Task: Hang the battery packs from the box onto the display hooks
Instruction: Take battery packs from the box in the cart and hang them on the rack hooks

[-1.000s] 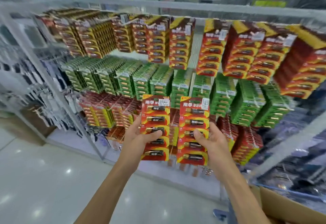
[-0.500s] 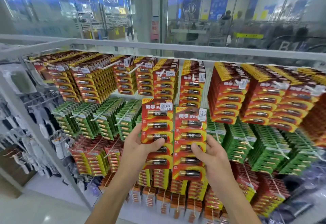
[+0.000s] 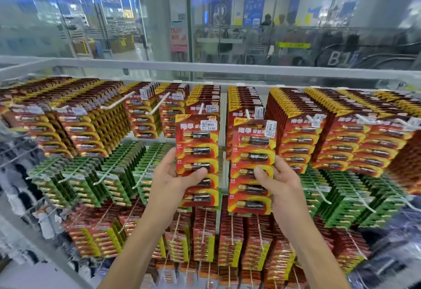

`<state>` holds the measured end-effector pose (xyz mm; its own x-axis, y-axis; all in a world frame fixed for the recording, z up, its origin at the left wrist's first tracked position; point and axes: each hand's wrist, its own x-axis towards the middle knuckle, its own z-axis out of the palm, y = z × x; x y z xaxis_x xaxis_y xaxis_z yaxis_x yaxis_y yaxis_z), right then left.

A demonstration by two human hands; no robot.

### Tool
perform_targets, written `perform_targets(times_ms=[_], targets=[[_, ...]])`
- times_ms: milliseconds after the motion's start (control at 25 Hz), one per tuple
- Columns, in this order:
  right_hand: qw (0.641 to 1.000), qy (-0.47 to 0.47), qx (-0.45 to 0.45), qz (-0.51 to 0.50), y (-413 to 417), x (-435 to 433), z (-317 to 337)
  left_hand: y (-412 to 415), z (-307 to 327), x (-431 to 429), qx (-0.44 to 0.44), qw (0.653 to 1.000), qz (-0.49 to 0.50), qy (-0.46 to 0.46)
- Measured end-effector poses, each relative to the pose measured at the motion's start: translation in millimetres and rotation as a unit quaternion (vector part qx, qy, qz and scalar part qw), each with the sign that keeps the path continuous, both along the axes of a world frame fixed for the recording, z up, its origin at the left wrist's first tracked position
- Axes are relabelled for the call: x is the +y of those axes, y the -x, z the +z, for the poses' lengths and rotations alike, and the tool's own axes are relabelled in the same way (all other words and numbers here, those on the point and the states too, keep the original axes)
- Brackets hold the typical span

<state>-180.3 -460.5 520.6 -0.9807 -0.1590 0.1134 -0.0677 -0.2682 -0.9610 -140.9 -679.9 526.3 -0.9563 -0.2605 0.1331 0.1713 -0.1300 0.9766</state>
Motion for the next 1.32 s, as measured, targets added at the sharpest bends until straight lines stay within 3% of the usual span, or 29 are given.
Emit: perform_targets(times_ms=[440,920,1320], targets=[[0.999,-0.011,0.016,-0.025,20,-12,-4,29,-5,-16,-0.026,0.999,-0.035,-0.001],[0.998,-0.006,-0.009,-0.056,59,-27,-2,86,-9,-13,-0.043,0.999,-0.006,0.030],[0.989,-0.091,-0.024,-0.111,81,-27,-20,119,-28,-5,-0.015,0.998,0.026,0.052]])
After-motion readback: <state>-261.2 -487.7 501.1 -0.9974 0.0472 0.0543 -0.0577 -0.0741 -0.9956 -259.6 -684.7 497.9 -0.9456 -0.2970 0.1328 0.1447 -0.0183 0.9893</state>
